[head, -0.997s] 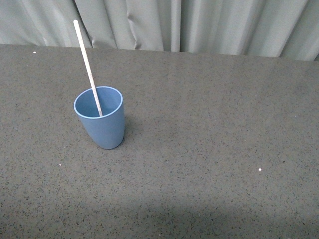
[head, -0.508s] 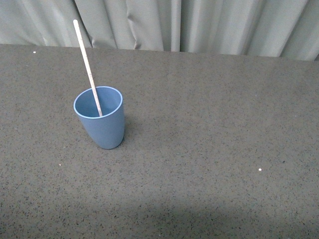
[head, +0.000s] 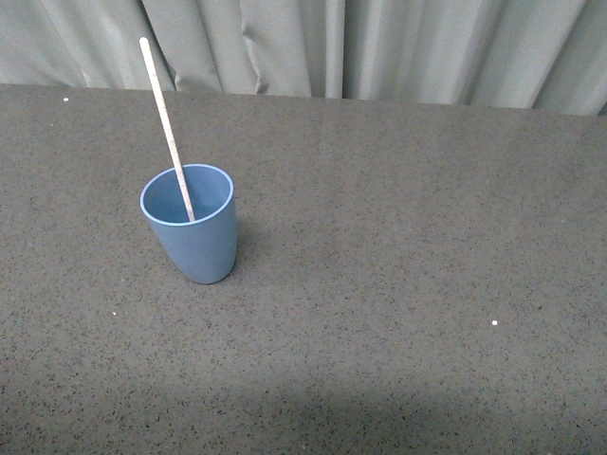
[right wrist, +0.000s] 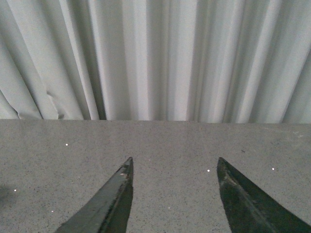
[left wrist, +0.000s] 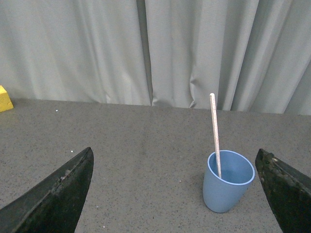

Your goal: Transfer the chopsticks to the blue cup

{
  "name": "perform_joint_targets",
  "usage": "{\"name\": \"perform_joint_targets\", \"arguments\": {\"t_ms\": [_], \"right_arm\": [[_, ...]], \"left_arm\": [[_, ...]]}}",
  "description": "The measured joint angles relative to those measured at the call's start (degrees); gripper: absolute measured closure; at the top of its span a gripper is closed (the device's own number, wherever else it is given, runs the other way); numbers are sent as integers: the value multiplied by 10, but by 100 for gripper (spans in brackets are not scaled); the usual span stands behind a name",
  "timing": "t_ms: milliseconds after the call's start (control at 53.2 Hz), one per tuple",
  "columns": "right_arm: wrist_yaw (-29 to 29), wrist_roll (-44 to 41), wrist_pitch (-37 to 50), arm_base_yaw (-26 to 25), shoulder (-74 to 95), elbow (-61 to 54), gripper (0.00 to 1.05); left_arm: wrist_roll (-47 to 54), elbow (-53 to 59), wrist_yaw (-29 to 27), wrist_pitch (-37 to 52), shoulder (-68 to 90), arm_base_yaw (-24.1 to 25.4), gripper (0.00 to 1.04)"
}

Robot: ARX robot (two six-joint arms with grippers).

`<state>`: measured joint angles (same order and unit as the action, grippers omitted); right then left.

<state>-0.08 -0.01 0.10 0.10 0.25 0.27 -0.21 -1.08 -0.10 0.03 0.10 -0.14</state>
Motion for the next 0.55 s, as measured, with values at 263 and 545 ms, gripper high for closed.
{"name": "perform_joint_targets", "arguments": {"t_ms": [263, 545], "right_arm": [[0, 0, 0, 0, 0, 0, 8], [0, 0, 0, 0, 0, 0, 9]], "left_arm": [[0, 0, 0, 0, 0, 0, 7], [0, 0, 0, 0, 0, 0, 7]]}}
